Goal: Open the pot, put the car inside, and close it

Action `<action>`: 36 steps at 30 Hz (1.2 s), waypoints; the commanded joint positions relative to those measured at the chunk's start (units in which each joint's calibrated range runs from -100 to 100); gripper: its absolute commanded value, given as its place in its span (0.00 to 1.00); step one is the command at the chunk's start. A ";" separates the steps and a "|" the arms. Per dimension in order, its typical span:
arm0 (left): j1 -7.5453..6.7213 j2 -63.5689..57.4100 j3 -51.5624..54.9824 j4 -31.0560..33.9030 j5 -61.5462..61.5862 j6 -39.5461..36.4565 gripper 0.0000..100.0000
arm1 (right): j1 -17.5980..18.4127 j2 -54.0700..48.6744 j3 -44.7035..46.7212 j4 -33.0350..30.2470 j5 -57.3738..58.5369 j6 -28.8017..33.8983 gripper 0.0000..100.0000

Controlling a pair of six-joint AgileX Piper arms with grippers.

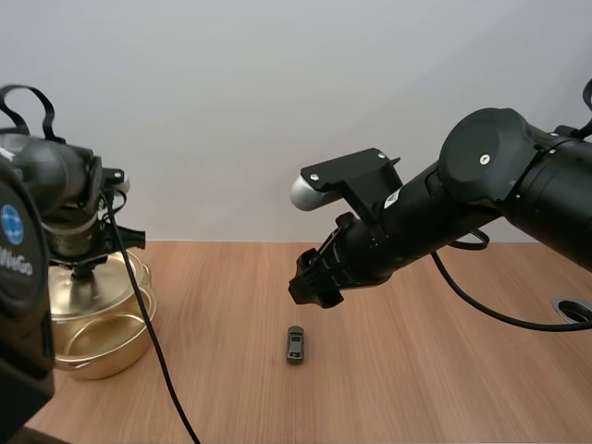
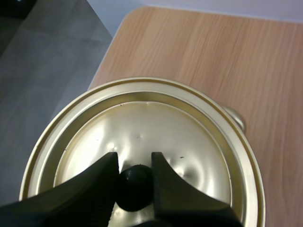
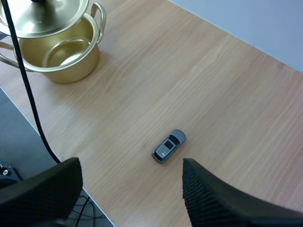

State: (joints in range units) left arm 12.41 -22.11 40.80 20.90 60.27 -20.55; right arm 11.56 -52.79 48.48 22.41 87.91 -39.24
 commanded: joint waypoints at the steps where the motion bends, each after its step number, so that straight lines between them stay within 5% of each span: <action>1: 0.00 -3.52 -7.83 -7.57 8.91 5.99 0.00 | 0.03 0.17 0.00 0.13 -1.07 0.06 1.00; 6: 0.00 -11.24 -15.28 -16.10 24.44 11.38 0.00 | 0.03 4.18 0.00 1.78 -4.10 0.06 1.00; 15: 0.00 -27.42 -15.87 -15.49 32.41 13.89 0.00 | 0.03 19.68 0.00 7.43 -7.16 -4.00 1.00; 36: 0.00 -35.25 -15.87 -13.51 39.73 13.97 0.00 | 2.09 36.72 3.10 2.27 -26.15 -4.00 1.00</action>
State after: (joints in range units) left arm 12.41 -57.41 25.02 7.35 100.00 -6.57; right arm 13.25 -16.32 51.47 25.74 63.11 -43.20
